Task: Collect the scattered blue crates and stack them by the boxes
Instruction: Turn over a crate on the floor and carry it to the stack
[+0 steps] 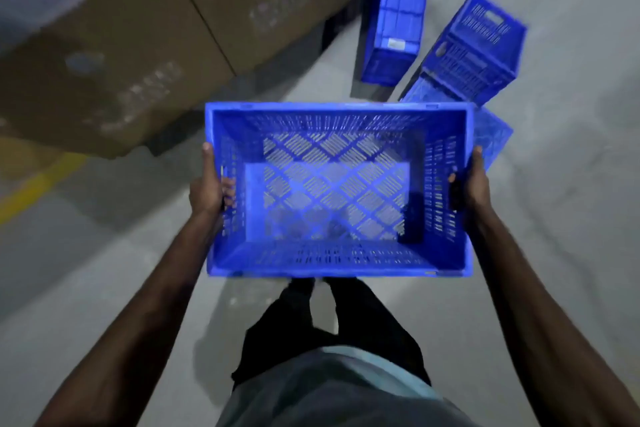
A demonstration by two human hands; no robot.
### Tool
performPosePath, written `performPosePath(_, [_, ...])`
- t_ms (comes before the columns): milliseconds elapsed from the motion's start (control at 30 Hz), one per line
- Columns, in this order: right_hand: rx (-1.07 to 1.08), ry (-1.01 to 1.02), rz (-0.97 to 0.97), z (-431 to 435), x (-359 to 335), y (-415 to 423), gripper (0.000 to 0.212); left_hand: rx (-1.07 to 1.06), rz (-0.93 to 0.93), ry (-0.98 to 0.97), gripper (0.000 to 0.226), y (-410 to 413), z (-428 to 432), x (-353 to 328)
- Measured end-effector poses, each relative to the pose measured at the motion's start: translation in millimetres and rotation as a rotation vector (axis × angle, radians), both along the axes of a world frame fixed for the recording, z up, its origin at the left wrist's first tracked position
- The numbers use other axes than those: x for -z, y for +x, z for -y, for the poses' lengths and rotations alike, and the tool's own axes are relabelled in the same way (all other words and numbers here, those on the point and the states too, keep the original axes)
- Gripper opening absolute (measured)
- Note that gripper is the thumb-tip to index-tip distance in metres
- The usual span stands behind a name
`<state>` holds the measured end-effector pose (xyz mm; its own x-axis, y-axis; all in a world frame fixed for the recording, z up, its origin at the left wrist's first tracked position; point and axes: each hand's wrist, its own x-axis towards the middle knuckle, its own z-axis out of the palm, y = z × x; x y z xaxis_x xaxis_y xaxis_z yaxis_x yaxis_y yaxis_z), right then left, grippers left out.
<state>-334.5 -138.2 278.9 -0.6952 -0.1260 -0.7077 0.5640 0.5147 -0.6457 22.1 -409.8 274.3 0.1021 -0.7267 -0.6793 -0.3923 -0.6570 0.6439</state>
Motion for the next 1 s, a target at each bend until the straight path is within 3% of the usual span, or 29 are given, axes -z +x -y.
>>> performPosePath(233, [0.138,0.003,-0.098,-73.5,-58.5,40.0,0.076,0.123,-0.119,-0.047,0.083,4.5,-24.3,-54.9])
performPosePath(533, [0.38,-0.046,-0.082,-209.5,-78.4,64.2,0.074,0.436,-0.171,-0.029,0.095,-79.4,-77.4,-87.4])
performPosePath(1000, [0.714,-0.068,-0.1,-503.5,-79.4,0.0,0.071,0.795,-0.179,-0.076,0.084,-303.3,-327.0,-99.4])
